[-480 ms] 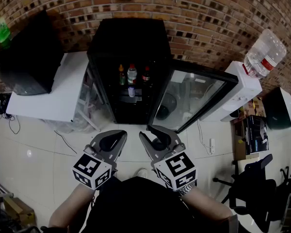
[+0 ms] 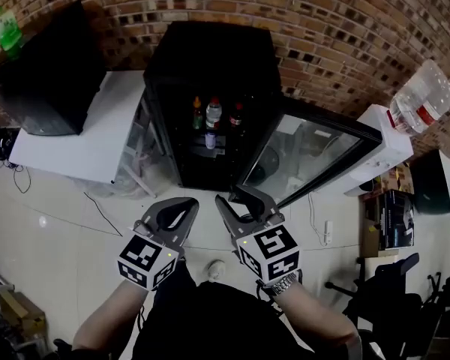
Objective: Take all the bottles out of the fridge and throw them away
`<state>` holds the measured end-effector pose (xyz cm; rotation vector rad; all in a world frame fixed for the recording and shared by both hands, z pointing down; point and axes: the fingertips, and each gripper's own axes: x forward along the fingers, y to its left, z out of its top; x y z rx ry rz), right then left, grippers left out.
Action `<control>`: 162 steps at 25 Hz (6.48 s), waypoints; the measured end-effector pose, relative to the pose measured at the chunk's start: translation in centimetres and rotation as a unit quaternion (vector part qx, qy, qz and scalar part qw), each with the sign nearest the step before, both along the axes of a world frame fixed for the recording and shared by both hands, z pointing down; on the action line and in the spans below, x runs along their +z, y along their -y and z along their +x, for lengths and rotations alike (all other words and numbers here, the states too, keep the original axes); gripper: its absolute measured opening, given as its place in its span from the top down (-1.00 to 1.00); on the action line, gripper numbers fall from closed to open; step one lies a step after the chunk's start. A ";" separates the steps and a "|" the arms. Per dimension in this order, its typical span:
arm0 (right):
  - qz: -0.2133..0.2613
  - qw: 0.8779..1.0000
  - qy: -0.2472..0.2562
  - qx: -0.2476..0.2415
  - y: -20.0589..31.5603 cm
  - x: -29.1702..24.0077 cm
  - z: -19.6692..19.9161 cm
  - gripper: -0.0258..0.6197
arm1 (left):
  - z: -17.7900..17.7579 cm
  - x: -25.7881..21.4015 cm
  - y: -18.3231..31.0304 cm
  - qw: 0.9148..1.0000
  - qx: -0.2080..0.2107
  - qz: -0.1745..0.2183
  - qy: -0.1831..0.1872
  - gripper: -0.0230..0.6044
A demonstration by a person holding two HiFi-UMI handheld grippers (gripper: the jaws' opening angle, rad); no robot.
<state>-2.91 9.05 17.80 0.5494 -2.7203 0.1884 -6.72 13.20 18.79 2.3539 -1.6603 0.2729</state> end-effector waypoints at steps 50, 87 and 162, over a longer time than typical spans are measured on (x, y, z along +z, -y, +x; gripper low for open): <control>-0.039 0.968 -0.137 0.207 33.0 20.1 -25.7 0.32 | -19.1 12.4 16.0 0.995 0.003 -0.102 -0.007 0.91; -0.071 0.969 -0.151 0.182 13.0 19.9 4.9 0.49 | 4.6 16.2 12.9 0.986 0.125 -0.105 0.036 0.92; -0.088 0.985 -0.089 0.119 9.7 28.2 3.5 0.45 | 3.0 25.3 9.3 0.982 0.022 -0.171 0.073 0.92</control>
